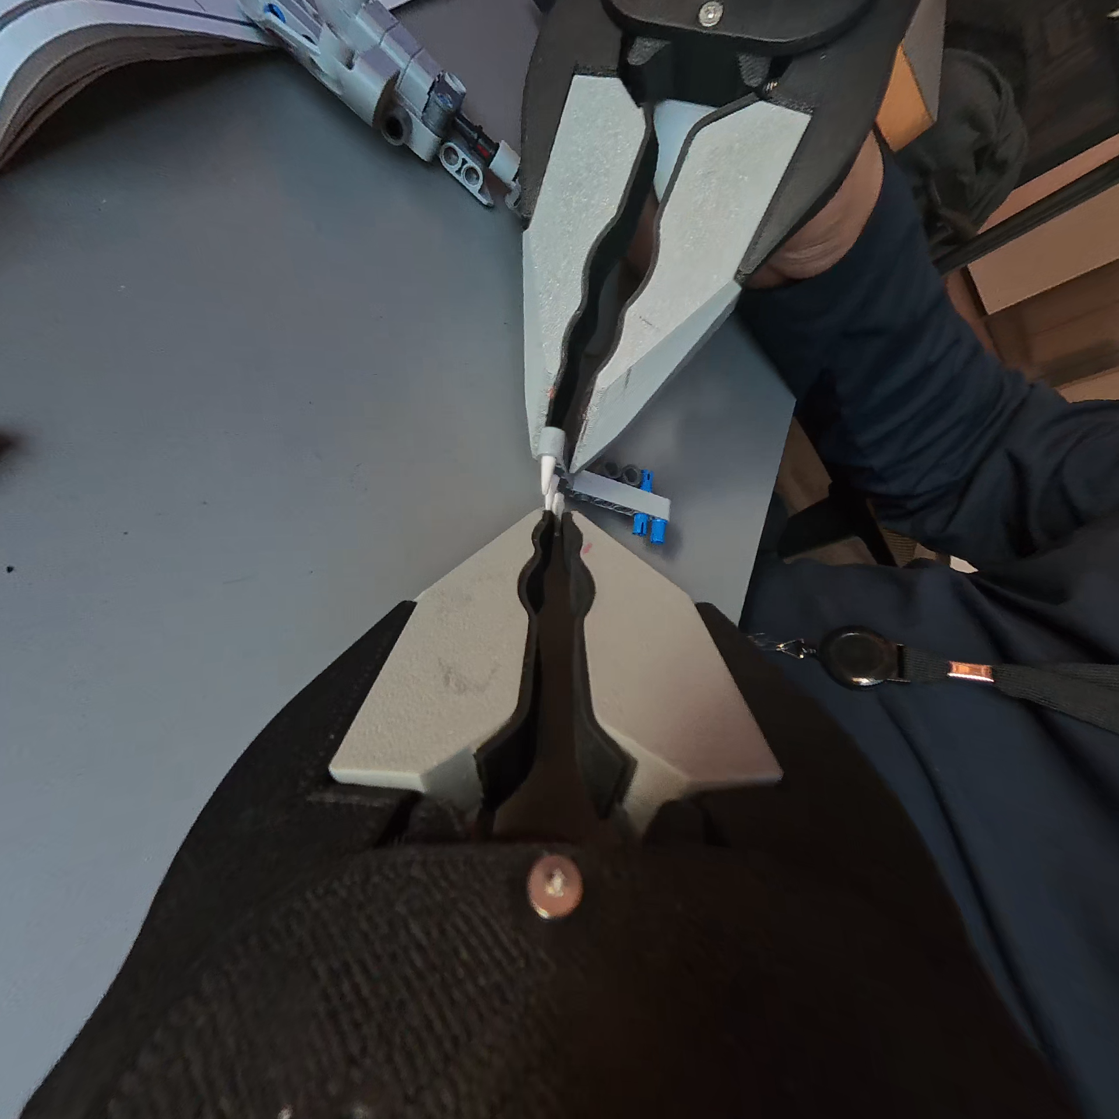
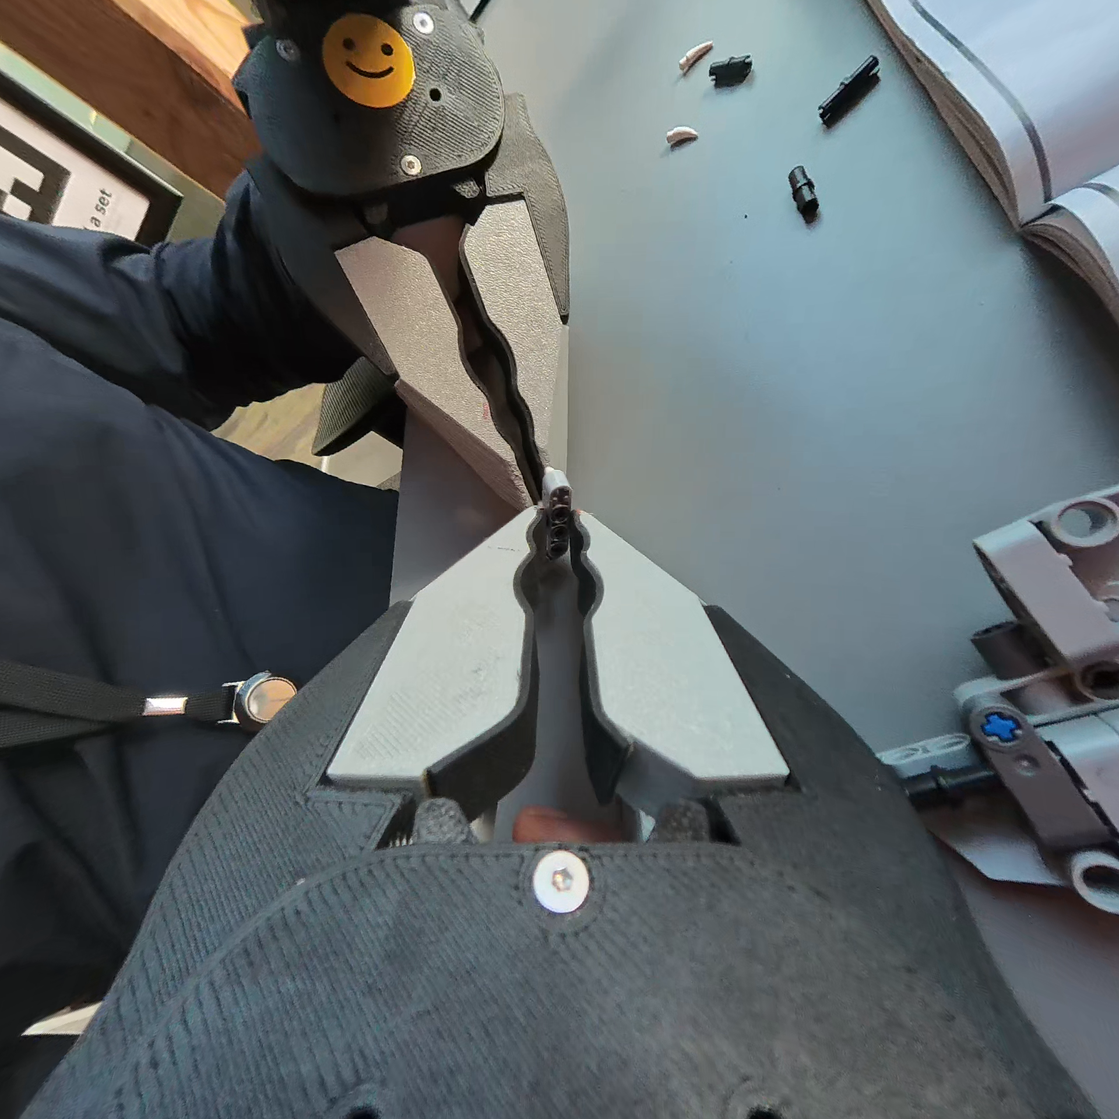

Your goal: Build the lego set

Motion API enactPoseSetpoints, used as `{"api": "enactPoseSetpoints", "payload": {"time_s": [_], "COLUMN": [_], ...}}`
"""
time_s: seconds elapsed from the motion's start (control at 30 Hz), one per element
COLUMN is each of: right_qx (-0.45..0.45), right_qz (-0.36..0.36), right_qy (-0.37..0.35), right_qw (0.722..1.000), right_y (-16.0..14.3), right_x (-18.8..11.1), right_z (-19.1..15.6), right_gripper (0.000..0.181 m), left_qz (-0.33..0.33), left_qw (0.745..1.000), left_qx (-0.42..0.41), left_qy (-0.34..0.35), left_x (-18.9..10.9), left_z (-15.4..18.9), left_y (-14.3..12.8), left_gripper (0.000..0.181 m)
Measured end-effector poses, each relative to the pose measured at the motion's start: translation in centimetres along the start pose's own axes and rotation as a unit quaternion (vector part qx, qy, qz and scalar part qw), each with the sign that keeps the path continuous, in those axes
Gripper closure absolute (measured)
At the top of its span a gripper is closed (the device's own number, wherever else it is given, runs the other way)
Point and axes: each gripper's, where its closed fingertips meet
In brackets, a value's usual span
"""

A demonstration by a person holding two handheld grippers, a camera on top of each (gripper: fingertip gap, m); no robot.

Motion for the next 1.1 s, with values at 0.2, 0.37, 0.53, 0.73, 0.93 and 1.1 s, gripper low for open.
{"api": "enactPoseSetpoints", "payload": {"time_s": [0.2, 0.37, 0.53, 0.73, 0.93, 1.1], "right_qx": [0.002, 0.029, 0.021, -0.035, -0.201, -0.25], "right_qz": [0.009, 0.007, 0.014, 0.091, 0.072, 0.053], "right_qy": [-0.005, -0.013, -0.012, -0.015, -0.055, -0.074], "right_qw": [1.0, 0.999, 1.0, 0.995, 0.975, 0.964], "right_y": [0.2, -0.1, 0.1, 1.6, 1.1, 0.7], "right_x": [-0.1, -0.2, -0.4, -2.2, -1.1, 0.0], "right_z": [0.1, 0.7, 0.6, -0.6, -3.6, -4.3], "right_gripper": [0.177, 0.176, 0.173, 0.157, 0.173, 0.179], "left_qz": [0.008, 0.007, 0.004, 0.04, 0.099, 0.109], "left_qw": [1.0, 1.0, 1.0, 0.995, 0.978, 0.97], "left_qx": [-0.008, -0.003, 0.004, 0.086, 0.18, 0.208], "left_qy": [-0.003, 0.005, 0.006, 0.023, 0.029, 0.065], "left_x": [-0.1, 0.0, -0.1, -0.8, -2.0, -2.1], "left_z": [0.0, -0.2, -0.1, 1.2, 3.2, 3.1], "left_y": [0.2, 0.2, 0.1, 0.3, 0.8, 0.9], "left_gripper": [0.181, 0.181, 0.181, 0.181, 0.181, 0.181]}}
Point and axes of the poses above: each gripper's, where its closed fingertips meet, x out along the fingers, y out of its top, z = x × y across the jaws, and after that the axes turned 3 degrees about y, right-handed
